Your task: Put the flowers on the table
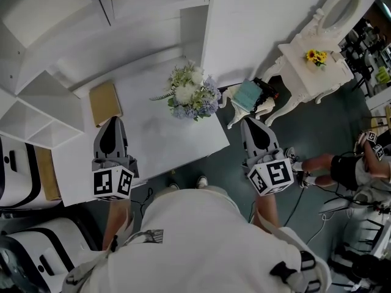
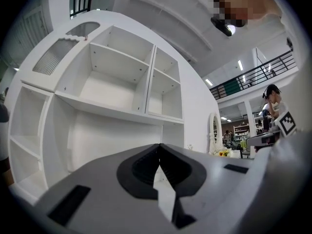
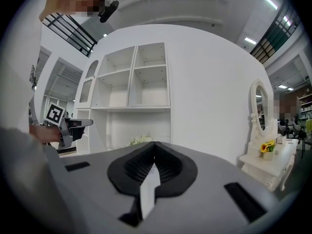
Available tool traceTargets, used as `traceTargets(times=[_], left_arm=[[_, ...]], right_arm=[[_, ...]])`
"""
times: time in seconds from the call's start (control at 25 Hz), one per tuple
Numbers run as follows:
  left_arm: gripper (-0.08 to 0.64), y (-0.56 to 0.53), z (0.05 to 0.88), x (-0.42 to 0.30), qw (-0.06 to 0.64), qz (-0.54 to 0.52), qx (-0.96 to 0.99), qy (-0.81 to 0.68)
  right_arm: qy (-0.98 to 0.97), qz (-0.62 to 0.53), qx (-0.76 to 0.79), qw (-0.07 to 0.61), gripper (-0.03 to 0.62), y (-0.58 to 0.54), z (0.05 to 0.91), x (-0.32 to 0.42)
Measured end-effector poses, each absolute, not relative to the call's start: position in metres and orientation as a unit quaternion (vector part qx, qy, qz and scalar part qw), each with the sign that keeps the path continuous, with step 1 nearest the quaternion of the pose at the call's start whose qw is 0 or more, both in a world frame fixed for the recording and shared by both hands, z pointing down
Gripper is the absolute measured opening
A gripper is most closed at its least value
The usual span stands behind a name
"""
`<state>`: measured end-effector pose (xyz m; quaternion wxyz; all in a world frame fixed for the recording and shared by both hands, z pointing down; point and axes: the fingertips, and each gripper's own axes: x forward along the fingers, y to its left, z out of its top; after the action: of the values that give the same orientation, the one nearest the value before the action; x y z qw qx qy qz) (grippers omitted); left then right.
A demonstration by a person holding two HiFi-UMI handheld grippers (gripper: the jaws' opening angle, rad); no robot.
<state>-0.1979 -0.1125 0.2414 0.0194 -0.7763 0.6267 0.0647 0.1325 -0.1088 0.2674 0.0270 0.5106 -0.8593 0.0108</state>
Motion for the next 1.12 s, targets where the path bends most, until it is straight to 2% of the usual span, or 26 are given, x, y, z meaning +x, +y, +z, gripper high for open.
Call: traceTargets(times=[1.12], left_arm=[[0.015, -0.12, 0.255, -0.178, 0.004, 0.056, -0.796, 0.602]], right_arm=[[-0.868, 0.01, 0.494, 0.034, 0.009, -0.091, 0.277, 0.123]])
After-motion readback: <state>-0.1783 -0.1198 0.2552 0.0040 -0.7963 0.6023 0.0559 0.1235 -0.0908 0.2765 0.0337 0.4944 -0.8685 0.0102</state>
